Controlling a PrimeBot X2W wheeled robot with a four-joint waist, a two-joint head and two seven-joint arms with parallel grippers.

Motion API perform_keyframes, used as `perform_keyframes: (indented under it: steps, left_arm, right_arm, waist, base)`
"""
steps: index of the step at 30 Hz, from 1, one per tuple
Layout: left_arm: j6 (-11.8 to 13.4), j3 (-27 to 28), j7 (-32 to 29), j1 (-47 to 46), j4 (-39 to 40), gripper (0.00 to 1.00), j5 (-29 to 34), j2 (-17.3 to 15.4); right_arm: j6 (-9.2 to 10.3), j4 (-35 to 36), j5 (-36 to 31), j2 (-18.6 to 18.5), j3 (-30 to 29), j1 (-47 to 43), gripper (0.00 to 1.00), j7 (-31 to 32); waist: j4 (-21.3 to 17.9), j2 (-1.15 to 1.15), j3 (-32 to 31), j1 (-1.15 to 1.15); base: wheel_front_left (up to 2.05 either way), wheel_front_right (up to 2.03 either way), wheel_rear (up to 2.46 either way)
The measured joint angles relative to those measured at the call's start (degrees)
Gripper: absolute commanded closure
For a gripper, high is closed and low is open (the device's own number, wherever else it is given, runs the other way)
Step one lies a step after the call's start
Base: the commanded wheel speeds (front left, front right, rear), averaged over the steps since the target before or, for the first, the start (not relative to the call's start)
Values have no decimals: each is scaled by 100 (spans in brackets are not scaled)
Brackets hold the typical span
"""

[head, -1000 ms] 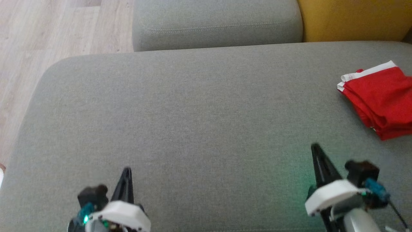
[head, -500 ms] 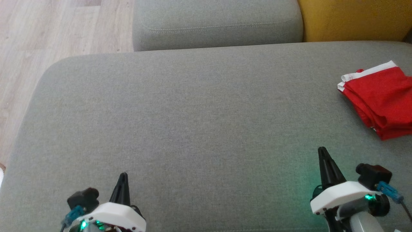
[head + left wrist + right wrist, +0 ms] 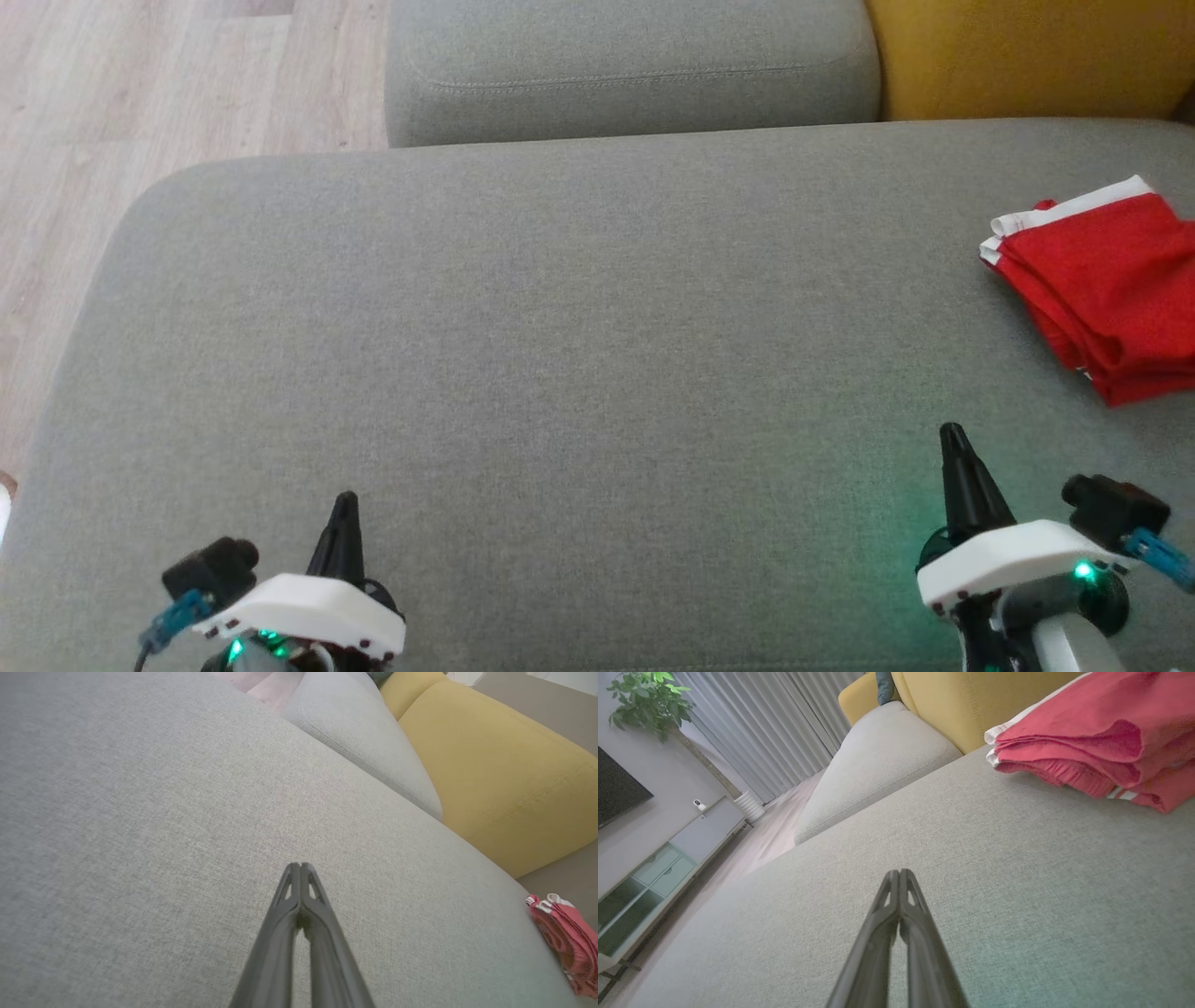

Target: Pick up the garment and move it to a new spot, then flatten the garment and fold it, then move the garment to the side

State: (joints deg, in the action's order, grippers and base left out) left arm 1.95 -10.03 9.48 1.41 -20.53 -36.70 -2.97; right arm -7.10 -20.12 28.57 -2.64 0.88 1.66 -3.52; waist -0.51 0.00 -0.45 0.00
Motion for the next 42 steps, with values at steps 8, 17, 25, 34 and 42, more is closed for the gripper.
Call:
perform_keyframes:
  steps: [8, 17, 25, 34, 42]
  left_arm:
    - [-66, 152, -134, -56, 20, 100, -456, 0]
    - [-152, 258, -292, -60, 64, 100, -968, 4]
    - [-204, 364, -405, -90, 94, 100, -1423, 7]
    - [-305, 526, -583, -178, 166, 100, -1984, 11]
    - [-402, 645, -694, -179, 188, 100, -2447, 16]
  right_arm:
    - [0, 58, 525, 1, -91, 2, 100, 59]
    - [0, 88, 1102, 2, -151, 8, 100, 164]
    - [0, 107, 1629, 2, -218, 10, 100, 254]
    - [0, 149, 2280, 3, -313, 14, 100, 356]
    - [0, 181, 2799, 3, -372, 17, 100, 438]
  waist:
    - [4, 0, 5, 0]
    - [9, 0, 11, 0]
    - [13, 0, 16, 0]
    - [18, 0, 23, 0]
    - [23, 0, 28, 0]
  base:
    - [0, 0, 0]
    - [0, 0, 0]
    - [0, 0, 0]
    - [0, 0, 0]
    - [0, 0, 0]
